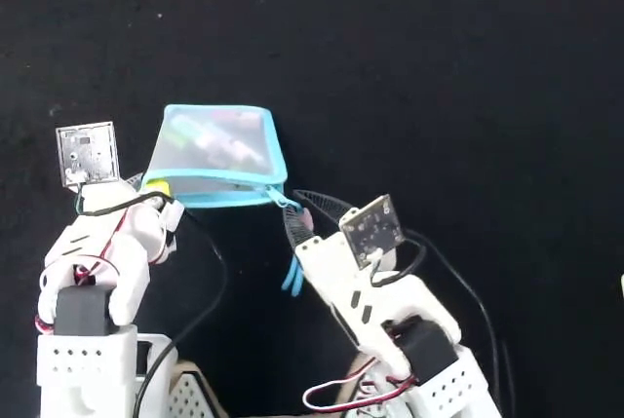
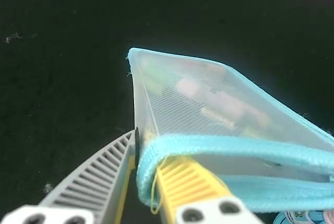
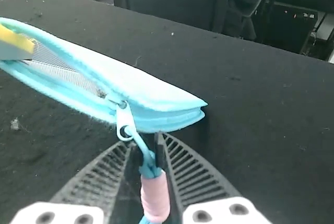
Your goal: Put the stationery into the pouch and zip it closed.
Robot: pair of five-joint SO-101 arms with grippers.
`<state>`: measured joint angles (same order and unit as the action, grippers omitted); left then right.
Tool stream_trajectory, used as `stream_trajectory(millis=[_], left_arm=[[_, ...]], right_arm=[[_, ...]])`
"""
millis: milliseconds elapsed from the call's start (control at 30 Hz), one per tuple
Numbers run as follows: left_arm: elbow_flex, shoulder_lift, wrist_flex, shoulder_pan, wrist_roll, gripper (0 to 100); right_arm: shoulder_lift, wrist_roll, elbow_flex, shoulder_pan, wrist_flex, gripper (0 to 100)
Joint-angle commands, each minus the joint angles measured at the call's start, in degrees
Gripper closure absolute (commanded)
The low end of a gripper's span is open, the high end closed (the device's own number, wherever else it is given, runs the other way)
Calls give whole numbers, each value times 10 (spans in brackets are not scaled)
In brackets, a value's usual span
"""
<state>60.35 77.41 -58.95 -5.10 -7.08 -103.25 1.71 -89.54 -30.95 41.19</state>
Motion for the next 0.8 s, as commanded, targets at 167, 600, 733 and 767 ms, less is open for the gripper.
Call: stream_trajectory(millis=[167,600,733,767], left_arm=[[-14,9,14,6,3,970],[-74,10,21,7,3,970],[-82,4,21,6,3,970],[-82,4,19,4,3,970]], right_arm=[[-62,3,65,13,15,987],[-17,107,115,-98,7,988],[62,107,190,-99,8,988],[88,107,212,-99,10,988]])
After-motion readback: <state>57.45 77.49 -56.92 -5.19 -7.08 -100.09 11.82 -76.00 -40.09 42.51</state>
